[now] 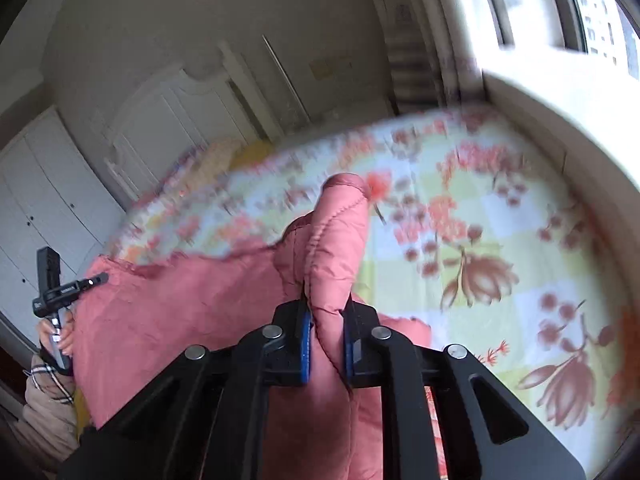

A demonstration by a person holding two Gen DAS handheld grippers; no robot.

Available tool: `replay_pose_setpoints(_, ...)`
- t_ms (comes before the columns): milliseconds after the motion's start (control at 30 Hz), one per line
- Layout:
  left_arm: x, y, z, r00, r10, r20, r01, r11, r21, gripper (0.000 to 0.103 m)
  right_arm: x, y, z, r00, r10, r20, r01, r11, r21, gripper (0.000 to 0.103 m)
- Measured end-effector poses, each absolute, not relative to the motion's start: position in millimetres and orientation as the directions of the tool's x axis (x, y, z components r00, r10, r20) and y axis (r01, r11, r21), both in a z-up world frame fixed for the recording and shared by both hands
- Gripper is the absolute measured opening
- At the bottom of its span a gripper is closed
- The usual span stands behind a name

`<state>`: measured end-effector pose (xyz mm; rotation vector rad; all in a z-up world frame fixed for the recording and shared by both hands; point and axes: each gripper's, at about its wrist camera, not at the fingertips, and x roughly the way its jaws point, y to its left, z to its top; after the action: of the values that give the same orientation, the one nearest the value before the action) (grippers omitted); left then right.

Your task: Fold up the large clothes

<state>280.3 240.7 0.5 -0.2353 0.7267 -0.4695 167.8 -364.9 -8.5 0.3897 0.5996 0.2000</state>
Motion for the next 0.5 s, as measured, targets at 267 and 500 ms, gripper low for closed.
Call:
replay_pose_setpoints(267,353.7,234.0,-77.1,0.517,-0.336,-0.787,0.128,0.940,-0.317,0.027,213.8,-372.6,-63.8,0.680,0.196,-0.706,0.088,0.935,0.344,0.014)
replay_pose_setpoints(500,309.1,265.4,-22.4,0.746,-0.187,-0.640,-0.004,0.959,-0.285,0.086,174.7,-382.5,-28.3,0.736,0.087,-0.671,0.162,0.940,0.300,0.084)
